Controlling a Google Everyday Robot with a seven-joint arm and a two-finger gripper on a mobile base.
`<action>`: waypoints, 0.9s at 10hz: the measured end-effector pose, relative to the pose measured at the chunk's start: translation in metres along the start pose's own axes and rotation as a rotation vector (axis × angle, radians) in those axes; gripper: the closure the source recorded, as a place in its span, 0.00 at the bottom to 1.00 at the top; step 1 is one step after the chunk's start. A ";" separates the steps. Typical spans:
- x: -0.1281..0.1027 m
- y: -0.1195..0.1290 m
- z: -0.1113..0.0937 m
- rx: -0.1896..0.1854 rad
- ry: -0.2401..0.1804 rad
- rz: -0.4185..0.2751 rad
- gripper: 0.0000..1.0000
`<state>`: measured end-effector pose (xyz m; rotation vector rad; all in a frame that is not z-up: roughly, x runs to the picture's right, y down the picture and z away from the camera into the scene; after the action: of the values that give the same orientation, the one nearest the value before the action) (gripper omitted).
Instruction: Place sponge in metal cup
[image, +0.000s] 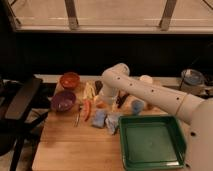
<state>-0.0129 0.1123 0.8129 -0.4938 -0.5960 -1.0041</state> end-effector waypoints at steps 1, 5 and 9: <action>-0.001 -0.004 0.014 -0.012 -0.011 -0.014 0.35; 0.001 0.002 0.050 -0.036 -0.067 -0.012 0.35; 0.002 0.007 0.070 -0.039 -0.113 0.010 0.35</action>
<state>-0.0218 0.1585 0.8647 -0.5908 -0.6747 -0.9844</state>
